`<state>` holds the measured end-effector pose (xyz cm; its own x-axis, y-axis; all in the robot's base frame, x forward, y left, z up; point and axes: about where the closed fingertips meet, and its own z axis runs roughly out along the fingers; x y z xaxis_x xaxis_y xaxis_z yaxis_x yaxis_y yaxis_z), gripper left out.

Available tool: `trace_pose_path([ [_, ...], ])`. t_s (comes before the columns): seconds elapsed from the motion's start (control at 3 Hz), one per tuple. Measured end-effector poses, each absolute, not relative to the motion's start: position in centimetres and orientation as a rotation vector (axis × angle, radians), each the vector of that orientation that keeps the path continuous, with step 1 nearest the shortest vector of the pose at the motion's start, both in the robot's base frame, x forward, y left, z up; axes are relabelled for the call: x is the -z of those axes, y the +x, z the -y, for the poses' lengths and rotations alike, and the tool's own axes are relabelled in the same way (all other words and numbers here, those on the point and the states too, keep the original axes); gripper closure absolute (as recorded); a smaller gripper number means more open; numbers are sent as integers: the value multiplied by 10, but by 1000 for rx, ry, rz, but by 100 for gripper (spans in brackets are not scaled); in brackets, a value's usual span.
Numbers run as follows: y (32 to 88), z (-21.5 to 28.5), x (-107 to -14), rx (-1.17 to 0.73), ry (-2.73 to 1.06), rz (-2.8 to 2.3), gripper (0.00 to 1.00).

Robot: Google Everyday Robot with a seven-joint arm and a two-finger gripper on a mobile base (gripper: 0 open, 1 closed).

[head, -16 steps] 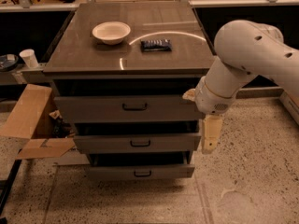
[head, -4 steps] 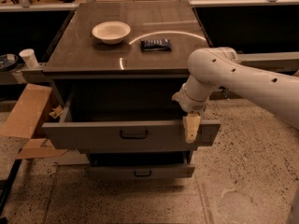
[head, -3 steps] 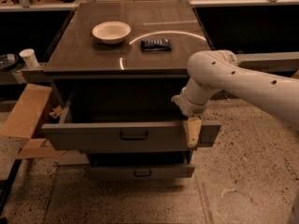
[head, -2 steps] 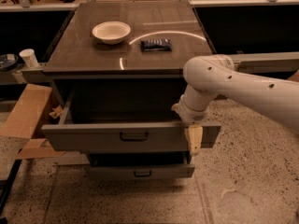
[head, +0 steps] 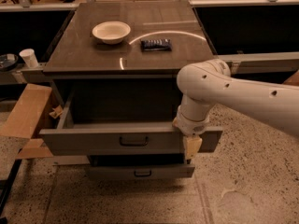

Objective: Open top drawer

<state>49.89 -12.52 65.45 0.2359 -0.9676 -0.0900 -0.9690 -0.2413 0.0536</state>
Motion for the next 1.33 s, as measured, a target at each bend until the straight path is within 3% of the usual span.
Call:
trace_pose_path([
  [0.33, 490, 128, -660, -153, -2465, -1934, 41],
  [1.0, 486, 131, -668, -137, -2448, -1944, 0],
  [1.33, 484, 132, -669, -136, -2443, -1947, 0],
])
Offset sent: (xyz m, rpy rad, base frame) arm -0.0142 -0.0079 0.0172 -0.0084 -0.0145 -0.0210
